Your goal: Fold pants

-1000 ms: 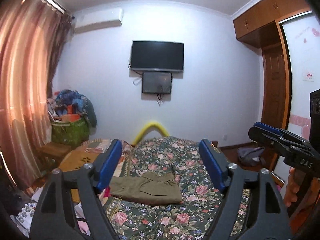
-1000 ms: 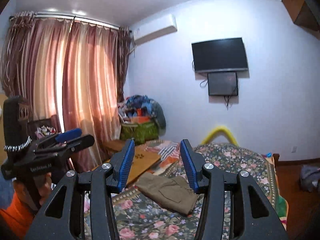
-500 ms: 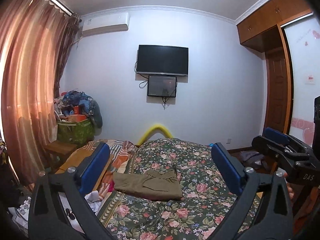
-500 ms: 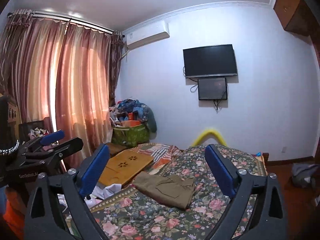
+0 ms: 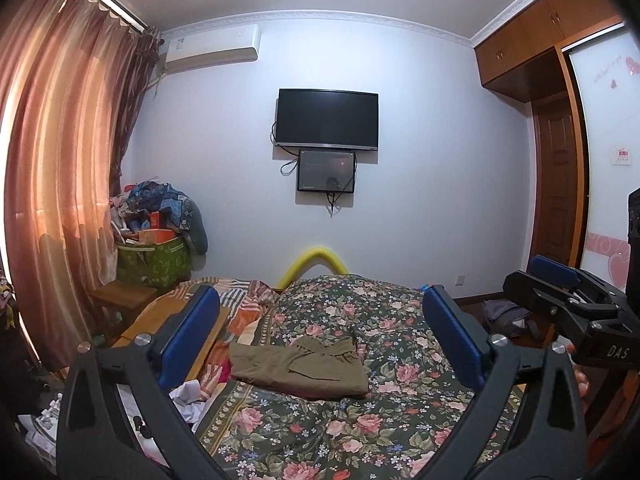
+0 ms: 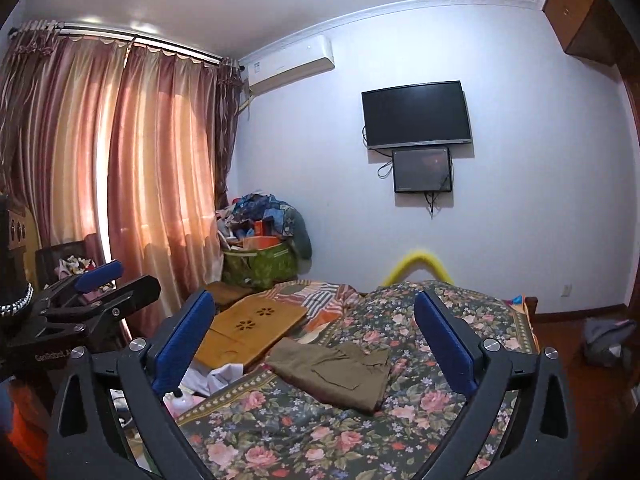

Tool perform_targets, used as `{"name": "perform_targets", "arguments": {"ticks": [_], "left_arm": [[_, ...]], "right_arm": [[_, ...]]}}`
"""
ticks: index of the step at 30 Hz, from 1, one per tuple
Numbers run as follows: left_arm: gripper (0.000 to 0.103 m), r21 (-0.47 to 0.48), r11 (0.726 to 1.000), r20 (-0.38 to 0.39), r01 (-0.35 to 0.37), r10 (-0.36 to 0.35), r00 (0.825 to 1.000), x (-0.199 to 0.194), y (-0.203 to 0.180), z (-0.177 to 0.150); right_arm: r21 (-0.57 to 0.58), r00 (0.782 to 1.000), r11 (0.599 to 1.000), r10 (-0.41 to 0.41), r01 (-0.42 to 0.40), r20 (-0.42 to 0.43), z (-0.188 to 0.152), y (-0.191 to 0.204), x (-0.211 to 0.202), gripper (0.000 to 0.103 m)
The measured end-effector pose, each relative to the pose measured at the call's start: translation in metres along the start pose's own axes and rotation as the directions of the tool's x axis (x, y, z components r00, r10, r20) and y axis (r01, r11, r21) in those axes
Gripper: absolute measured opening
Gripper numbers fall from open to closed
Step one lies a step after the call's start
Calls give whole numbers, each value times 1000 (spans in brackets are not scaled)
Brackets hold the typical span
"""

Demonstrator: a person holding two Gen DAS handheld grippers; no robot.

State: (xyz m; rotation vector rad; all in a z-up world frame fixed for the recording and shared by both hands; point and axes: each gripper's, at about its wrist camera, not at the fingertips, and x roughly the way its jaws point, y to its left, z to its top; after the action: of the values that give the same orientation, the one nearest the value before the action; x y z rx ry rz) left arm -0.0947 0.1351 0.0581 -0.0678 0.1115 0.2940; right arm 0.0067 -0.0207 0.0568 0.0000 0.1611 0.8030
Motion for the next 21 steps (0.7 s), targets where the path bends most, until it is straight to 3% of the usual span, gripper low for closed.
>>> {"name": "perform_targets", "arguments": {"ticks": [21], "left_arm": [[103, -9, 1000, -32, 10, -10, 999, 11, -1, -6]], "right_arm": [[11, 1000, 1000, 2, -2, -18, 2, -4, -2, 102]]}}
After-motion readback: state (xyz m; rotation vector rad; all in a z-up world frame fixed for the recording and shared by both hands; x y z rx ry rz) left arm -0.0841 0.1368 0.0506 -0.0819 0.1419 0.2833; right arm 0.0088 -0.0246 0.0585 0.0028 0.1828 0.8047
